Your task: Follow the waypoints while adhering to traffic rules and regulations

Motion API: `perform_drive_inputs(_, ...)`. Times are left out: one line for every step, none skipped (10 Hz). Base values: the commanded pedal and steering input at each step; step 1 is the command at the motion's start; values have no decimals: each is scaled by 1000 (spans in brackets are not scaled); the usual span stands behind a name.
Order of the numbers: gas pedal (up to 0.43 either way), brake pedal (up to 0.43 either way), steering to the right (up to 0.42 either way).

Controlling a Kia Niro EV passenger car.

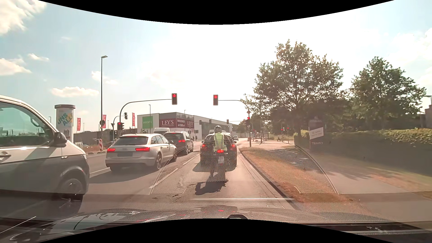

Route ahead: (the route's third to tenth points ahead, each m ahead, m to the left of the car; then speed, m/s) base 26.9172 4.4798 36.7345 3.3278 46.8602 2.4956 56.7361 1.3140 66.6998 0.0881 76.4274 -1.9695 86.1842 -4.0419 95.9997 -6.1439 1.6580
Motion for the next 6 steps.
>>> perform_drive_inputs(0,177,-4)
perform_drive_inputs(0,177,-3)
perform_drive_inputs(0,177,-4)
perform_drive_inputs(0,177,-3)
perform_drive_inputs(0,177,-2)
perform_drive_inputs(0,177,-2)
